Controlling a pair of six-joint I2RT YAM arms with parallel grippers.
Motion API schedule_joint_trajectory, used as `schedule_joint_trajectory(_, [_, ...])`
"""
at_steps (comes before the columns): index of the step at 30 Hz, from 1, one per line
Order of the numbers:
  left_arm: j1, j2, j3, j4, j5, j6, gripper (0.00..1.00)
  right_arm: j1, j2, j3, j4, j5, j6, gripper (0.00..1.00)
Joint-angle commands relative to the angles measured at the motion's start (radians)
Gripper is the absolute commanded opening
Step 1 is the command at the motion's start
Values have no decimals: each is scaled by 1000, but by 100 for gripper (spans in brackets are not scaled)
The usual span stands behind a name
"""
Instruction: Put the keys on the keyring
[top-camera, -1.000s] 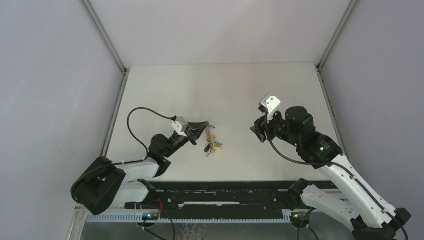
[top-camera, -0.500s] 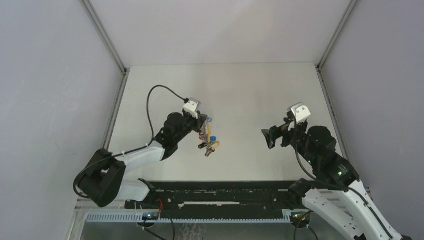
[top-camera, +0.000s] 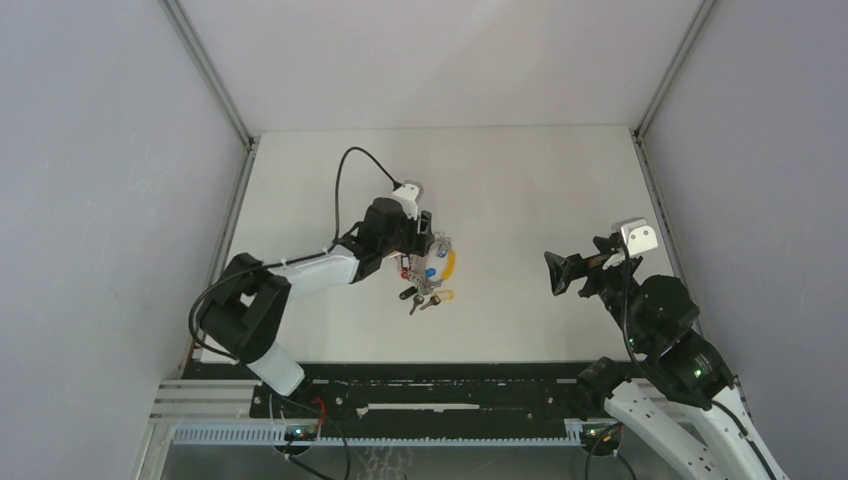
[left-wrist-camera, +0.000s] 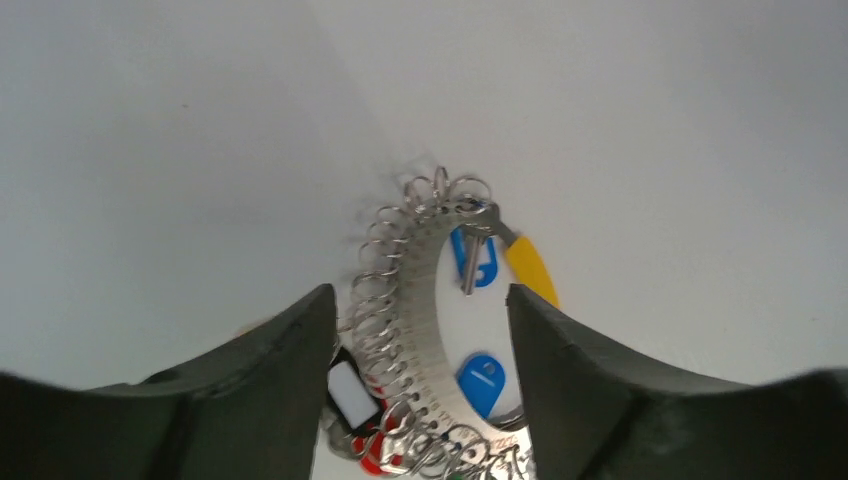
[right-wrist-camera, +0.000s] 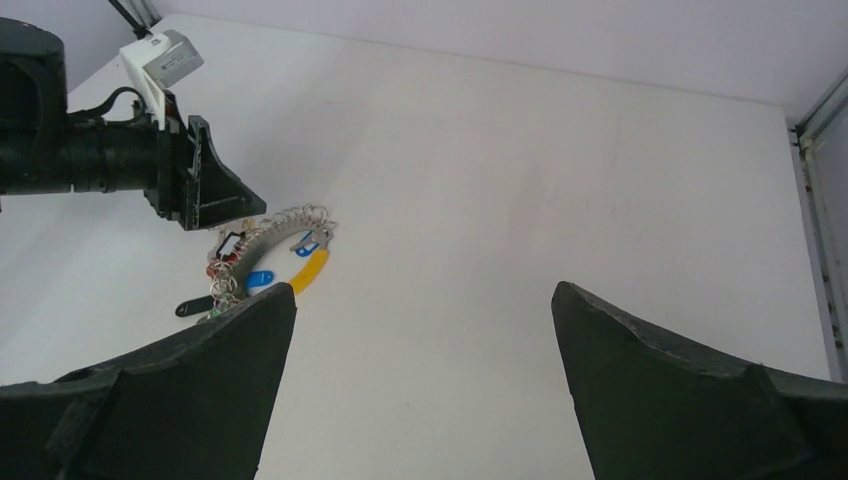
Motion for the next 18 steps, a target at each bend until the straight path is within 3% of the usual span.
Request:
schedule_joint_trajectory(1, [5,-167,30,-73,-112,-28,75,-1,-8,-4,52,34,17,100])
schedule_joint_trajectory(8, [29,-464,-67,-224,-329,-100,100,0,-24,-4,52,77,22,100])
schedule_joint_trajectory(13, [36,-688,-120,-412,-461,-187,100,2,-36,-4,44,114,24,100])
schedule_joint_trajectory(18, [36,-918,-149,-597,-487,-222,100,4,-57,-4,28,120,27,100])
